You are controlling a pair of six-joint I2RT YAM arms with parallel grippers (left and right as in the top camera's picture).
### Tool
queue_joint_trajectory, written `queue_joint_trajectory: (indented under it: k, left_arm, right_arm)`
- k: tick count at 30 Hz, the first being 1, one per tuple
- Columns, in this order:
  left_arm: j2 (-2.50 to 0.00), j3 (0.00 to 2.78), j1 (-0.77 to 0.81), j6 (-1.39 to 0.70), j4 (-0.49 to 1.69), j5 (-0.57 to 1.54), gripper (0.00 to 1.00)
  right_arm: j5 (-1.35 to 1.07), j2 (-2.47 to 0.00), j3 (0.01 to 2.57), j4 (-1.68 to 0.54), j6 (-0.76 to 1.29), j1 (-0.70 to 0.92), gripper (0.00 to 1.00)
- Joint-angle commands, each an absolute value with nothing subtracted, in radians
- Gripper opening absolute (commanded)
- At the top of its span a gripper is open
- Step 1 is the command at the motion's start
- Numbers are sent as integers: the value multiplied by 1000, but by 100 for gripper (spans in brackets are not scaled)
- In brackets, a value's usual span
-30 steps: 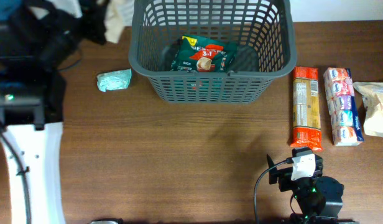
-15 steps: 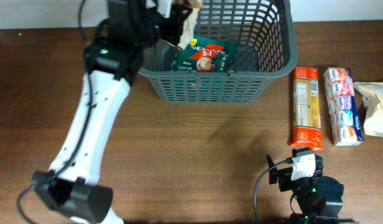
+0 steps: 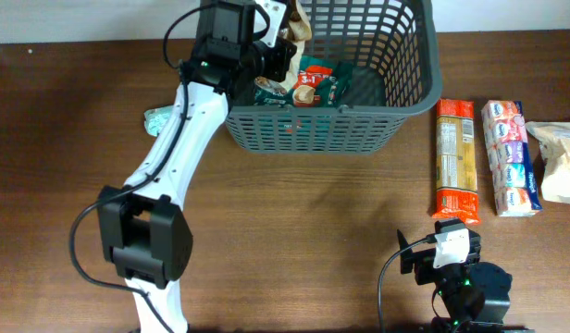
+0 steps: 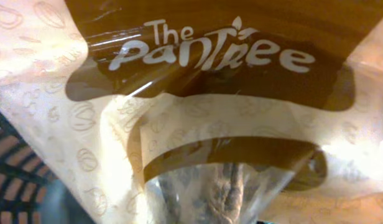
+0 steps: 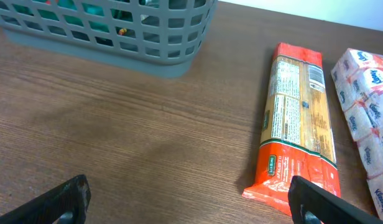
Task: Pack container
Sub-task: 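Carry the bread bag with the left gripper and release it into the basket, then move the left gripper to the mint-green wipes pack and grasp it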
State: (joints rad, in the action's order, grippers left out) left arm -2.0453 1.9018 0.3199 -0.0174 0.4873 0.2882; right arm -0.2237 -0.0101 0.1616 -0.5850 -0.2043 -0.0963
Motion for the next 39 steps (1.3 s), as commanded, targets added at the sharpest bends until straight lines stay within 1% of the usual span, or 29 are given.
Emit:
queue_joint_trajectory:
  k: [1, 8, 9, 10, 11, 12, 13, 18, 21, 24, 30, 32, 38, 39]
  left_arm:
    - [-2055, 1908, 325, -34, 501, 282, 4]
    - [-2066, 1908, 324, -34, 547, 262, 4]
    - [-2066, 1909, 324, -34, 553, 265, 8]
    - [-2063, 1910, 324, -34, 560, 265, 21]
    - [-2060, 1913, 324, -34, 569, 265, 41]
    - [-2054, 1917, 324, -34, 578, 265, 58]
    - [-2043, 1923, 324, -33, 591, 265, 61]
    - [-1963, 1978, 319, -28, 646, 261, 62]
    - [-1902, 2007, 317, 13, 671, 250, 66]
    - [-1829, 2020, 316, 16, 731, 160, 67]
    - [-1694, 2020, 286, 15, 895, -91, 66]
    - [-1666, 2020, 251, 10, 965, -125, 67]
    - [-1674, 1995, 99, -41, 1123, -124, 67]
    - [-1680, 1983, 74, -41, 1131, -124, 70]
  right_arm:
    - [-229, -4, 156, -586, -193, -89, 99]
    - [-229, -4, 156, -586, -193, -89, 99]
    - [-229, -4, 156, -586, -193, -89, 99]
    - [-229, -4, 156, -586, -193, -89, 99]
    - [-229, -4, 156, -586, -193, -89, 99]
    - [-229, -4, 156, -586, -193, -89, 99]
    - [-229, -4, 156, -586, -193, -89, 99]
    - [-229, -4, 156, -586, -193, -89, 99]
    - [-229, -4, 156, -586, -193, -89, 99]
    - [-229, -4, 156, -586, -193, -89, 99]
    - [-229, -4, 156, -586, -193, -89, 99]
    - [-229, -4, 156, -586, -193, -89, 99]
    - [-229, -4, 156, -586, -193, -89, 99]
    - [-229, -4, 156, -586, -193, -89, 99]
